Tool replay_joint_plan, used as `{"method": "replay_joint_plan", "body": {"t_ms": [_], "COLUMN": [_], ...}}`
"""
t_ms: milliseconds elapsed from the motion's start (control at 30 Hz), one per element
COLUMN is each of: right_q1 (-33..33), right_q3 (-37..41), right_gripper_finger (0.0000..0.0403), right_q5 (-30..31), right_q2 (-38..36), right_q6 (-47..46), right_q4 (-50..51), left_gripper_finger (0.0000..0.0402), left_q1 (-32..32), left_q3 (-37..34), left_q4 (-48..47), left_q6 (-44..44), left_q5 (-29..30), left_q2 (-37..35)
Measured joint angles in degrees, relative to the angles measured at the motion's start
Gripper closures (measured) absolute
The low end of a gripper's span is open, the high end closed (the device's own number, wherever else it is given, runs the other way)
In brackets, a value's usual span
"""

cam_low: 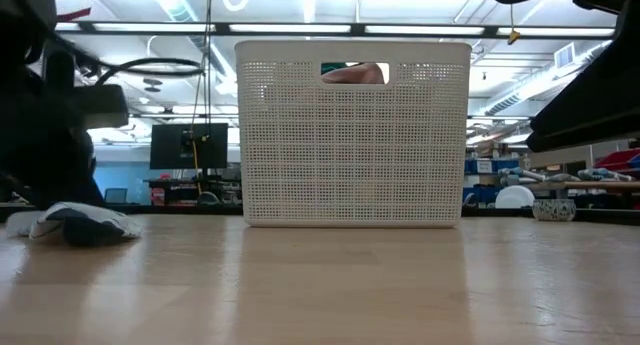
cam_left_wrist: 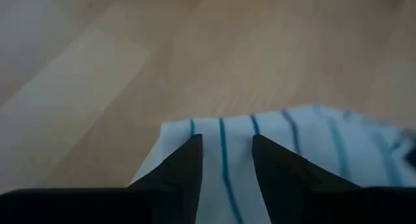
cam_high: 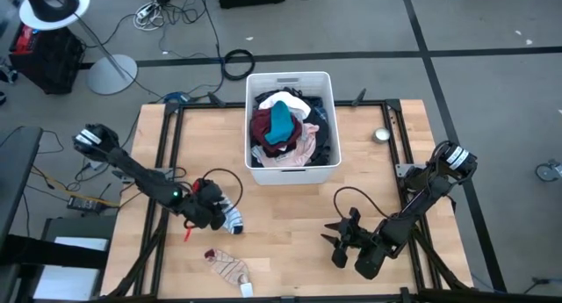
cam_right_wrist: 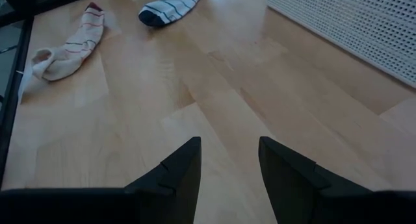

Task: Sort clothes
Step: Put the white sock into the laundry bin

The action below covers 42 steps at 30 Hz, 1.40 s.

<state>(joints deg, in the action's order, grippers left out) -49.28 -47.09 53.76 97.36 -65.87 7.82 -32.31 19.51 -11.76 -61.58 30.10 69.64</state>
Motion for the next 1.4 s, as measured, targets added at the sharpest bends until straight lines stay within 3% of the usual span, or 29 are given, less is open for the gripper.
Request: {"method": "replay_joint_plan", "body": {"t_ms": [167, 333, 533, 700, 1033, 1400], "right_q1": [0.0, 0.0, 0.0, 0.0, 0.42, 0.57], "right_q3": [0.0, 0.0, 0.0, 0.0, 0.0, 0.0], "right_gripper_finger": [0.0247, 0.0247, 0.0247, 0.0247, 0.0247, 0.0247], "right_q5": [0.07, 0.1, 0.13, 0.17, 0.27, 0.24], "right_q2": [0.0, 0.0, 0.0, 0.0, 0.0, 0.0], "right_q6": [0.04, 0.05, 0.04, 0.04, -0.03, -0.15], "right_q4": [0.08, 0.23, 0.48, 0.56, 0.67, 0.43], "left_gripper_finger": [0.0279, 0.0381, 0.0398, 0.04, 0.0401, 0.0401], "left_q1": [-0.38, -0.36, -0.45, -0.34, 2.91, 16.64], "left_q3": [0.37, 1.08, 6.63, 15.6, 40.89, 62.5], "left_q4": [2.44, 8.26, 7.21, -0.94, -22.7, -24.31], "left_q6": [-3.21, -1.38, 5.98, 11.31, 25.59, 49.43], "left_q5": [0.36, -0.92, -4.02, -2.93, -1.24, -1.04], "left_q2": [6.64, 8.9, 7.71, 7.22, 7.14, 7.47]}}
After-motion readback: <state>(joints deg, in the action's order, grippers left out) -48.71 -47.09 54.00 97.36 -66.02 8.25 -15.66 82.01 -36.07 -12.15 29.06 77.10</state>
